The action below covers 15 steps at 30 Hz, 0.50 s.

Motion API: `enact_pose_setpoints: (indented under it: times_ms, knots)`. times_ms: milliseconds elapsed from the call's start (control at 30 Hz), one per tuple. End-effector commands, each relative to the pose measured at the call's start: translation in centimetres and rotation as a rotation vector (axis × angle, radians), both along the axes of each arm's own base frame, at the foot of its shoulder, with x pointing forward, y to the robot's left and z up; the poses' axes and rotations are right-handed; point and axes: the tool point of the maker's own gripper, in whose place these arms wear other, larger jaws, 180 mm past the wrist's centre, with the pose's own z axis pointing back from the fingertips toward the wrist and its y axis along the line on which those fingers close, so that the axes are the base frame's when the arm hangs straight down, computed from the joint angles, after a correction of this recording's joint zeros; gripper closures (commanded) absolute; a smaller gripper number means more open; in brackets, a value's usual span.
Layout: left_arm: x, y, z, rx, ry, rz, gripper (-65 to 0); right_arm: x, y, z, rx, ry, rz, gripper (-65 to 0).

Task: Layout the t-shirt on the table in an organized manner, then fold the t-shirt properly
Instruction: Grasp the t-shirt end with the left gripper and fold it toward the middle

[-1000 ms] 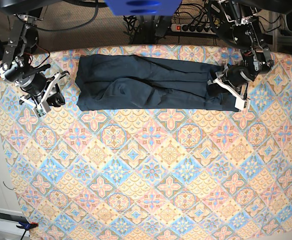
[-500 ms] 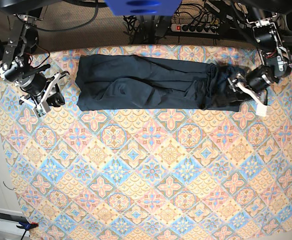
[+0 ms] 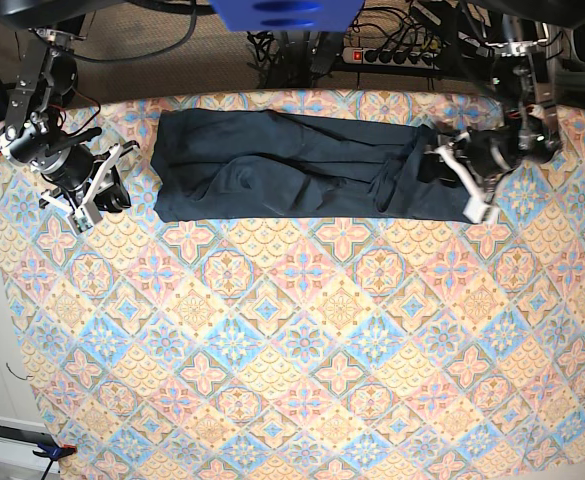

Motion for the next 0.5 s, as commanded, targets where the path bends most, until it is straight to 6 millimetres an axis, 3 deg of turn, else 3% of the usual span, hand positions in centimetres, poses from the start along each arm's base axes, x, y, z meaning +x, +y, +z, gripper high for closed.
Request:
enact_pose_setpoints:
  times_ms: [0,133,167,333,433,467]
  knots:
    - [1.2,-0.8,0.9,0.010,-0.041,-0.046,-20.6,0.7,-0.1,1.2,-0.002,-0.045,0.013,-7.5]
    - [1.3,-4.9,0.1,0.034,-0.033,-0.176,-16.7,0.7,-0.1,1.2,-0.002,-0.045,0.013,-7.5]
    - [1.3,-5.0,0.0,0.040,-0.034,-0.175,-16.7,0.7,-0.2,1.3,-0.003,-0.046,0.010,-7.5]
    - [1.2,-4.4,0.0,0.050,-0.031,-0.161,-16.7,0.7,-0.2,1.3,-0.003,-0.046,0.009,-7.5]
    - [1.1,-2.2,0.7,0.069,-0.052,-0.099,-16.7,0.7,-0.2,1.3,-0.003,-0.046,0.009,-7.5]
    - [1.3,-0.9,1.8,0.083,-0.084,-0.069,-16.7,0.7,-0.2,1.3,-0.003,-0.045,0.009,-7.5]
